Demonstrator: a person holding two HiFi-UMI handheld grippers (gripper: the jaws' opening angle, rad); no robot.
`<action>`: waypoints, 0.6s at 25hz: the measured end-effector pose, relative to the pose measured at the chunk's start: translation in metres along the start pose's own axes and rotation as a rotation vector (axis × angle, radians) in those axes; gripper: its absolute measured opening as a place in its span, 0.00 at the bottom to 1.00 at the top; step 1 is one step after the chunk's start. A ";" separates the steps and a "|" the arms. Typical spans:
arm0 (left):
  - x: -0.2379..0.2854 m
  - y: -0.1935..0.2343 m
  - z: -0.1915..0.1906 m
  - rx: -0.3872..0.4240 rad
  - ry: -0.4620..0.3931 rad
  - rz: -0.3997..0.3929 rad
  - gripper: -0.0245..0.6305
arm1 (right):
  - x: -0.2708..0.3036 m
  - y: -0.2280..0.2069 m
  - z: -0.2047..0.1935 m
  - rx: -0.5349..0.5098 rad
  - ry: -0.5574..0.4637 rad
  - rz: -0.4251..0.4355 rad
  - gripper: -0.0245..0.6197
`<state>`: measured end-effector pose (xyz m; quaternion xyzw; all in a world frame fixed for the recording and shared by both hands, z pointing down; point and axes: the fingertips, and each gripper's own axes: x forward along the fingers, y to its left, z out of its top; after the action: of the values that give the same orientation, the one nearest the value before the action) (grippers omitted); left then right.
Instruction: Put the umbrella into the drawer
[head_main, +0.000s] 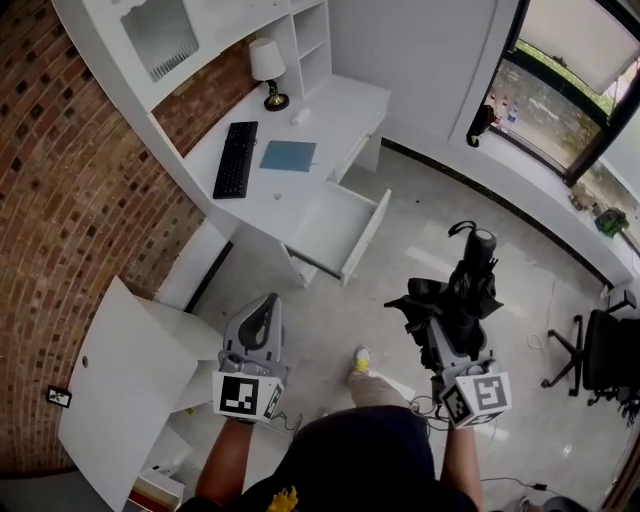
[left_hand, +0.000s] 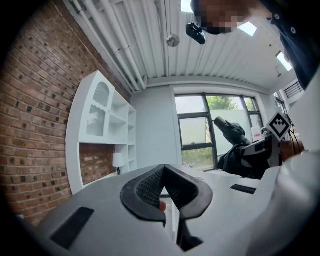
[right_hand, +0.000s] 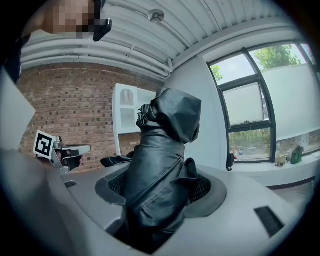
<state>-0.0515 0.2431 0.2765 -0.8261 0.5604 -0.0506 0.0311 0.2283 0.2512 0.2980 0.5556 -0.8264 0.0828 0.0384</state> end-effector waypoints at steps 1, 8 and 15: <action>0.017 0.001 0.004 0.009 0.010 0.006 0.06 | 0.015 -0.010 0.004 0.011 0.002 0.015 0.45; 0.122 -0.005 0.026 0.032 0.042 0.039 0.06 | 0.109 -0.079 0.022 0.047 0.062 0.109 0.45; 0.152 0.016 0.008 0.024 0.092 0.095 0.06 | 0.173 -0.078 0.005 0.080 0.130 0.184 0.45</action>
<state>-0.0097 0.0959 0.2741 -0.7949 0.5992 -0.0936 0.0177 0.2352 0.0638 0.3271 0.4718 -0.8658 0.1546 0.0620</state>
